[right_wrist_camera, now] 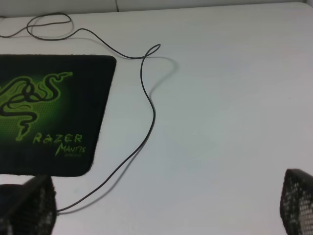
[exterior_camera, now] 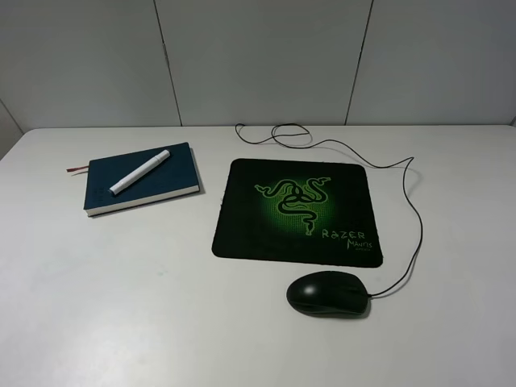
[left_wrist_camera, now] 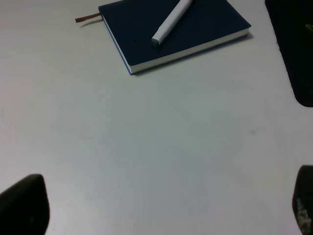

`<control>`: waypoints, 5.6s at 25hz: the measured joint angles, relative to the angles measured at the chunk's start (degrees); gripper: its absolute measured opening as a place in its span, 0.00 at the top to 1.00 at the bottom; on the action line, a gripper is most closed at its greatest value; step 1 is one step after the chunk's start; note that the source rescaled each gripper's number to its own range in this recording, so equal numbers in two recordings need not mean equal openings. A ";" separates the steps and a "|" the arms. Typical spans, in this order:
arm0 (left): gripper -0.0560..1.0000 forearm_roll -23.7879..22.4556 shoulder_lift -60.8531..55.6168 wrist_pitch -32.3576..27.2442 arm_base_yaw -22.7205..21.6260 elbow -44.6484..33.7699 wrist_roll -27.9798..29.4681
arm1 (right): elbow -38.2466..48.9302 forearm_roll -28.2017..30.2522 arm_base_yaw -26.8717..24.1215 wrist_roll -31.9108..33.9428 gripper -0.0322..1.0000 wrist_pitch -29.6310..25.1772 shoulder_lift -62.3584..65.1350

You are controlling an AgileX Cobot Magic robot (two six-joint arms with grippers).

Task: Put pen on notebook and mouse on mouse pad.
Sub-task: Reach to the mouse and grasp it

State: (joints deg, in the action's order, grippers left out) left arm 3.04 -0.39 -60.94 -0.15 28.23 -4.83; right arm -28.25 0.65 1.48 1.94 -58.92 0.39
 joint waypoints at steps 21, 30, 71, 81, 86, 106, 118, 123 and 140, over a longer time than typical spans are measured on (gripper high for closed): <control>0.00 0.00 0.00 0.05 0.00 0.00 0.00 | -12.71 -5.43 0.00 -12.89 0.00 -0.12 -22.79; 0.00 0.00 0.00 0.05 0.00 0.00 0.00 | -19.83 -13.34 7.09 -32.63 0.00 0.25 -45.84; 0.00 0.04 0.00 0.05 0.00 0.00 0.00 | -20.05 -6.14 37.00 -49.48 0.00 18.67 -91.98; 0.00 0.04 0.00 0.05 0.00 0.00 -0.05 | -20.05 -3.66 39.33 -48.26 0.00 20.37 -95.60; 0.00 0.04 0.00 0.05 0.00 0.00 -0.05 | -20.05 -3.66 39.33 -48.26 0.00 22.07 -97.74; 0.00 0.04 0.00 0.05 0.00 0.00 -0.05 | -18.32 -3.08 39.33 -48.26 0.00 26.29 -102.04; 0.00 -0.01 0.00 0.05 0.00 0.00 -0.05 | -18.32 -3.03 39.33 -48.26 0.00 27.52 -103.42; 0.00 -0.01 0.00 0.05 0.00 0.00 -0.05 | -18.32 -3.03 39.33 -48.26 0.00 27.52 -103.59; 0.00 -0.01 0.00 0.05 0.00 0.00 -0.05 | -18.32 -3.26 39.33 -46.46 0.97 28.79 -105.24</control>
State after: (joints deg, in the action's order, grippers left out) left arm 3.03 -0.39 -60.89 -0.15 28.23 -4.88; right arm -46.57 -2.61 40.81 -44.52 -30.13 -104.85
